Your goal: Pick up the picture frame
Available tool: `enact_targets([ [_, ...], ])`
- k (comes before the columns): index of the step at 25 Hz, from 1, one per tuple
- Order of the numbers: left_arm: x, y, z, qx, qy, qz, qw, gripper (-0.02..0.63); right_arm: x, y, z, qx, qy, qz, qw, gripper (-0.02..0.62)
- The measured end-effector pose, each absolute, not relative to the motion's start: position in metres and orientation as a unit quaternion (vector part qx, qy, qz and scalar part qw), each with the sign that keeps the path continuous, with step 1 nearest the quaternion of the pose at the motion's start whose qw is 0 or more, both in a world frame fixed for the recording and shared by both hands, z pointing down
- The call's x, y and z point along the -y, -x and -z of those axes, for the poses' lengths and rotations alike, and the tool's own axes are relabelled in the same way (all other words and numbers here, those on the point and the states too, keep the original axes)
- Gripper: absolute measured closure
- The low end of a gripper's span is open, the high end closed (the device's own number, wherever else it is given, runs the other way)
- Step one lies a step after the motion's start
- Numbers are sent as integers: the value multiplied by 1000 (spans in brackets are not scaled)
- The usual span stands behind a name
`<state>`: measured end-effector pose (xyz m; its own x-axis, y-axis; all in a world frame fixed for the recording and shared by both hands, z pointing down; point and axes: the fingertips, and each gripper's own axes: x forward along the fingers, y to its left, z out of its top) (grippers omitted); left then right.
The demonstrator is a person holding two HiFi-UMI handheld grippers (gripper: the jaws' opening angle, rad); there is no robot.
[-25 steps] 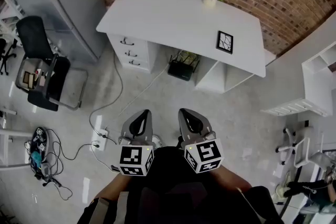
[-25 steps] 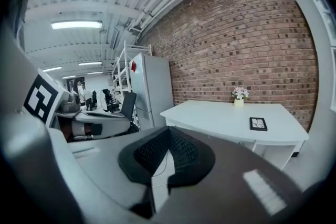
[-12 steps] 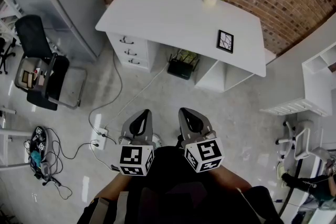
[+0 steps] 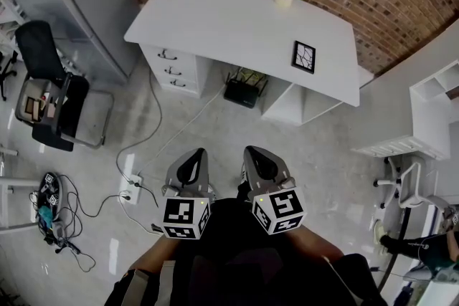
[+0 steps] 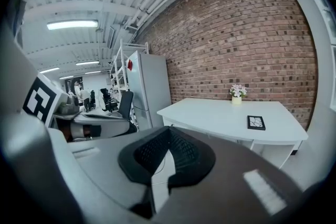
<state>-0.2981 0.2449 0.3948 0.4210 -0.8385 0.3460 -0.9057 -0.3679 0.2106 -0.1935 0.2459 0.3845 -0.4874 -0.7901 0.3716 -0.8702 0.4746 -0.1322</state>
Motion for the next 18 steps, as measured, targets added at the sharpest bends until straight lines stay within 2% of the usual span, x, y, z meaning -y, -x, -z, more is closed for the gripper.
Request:
enact_targets([
  [18,-183,224,-394,519,-826,-109,188,605,-184,127,-386,847,-488,-178,118,595],
])
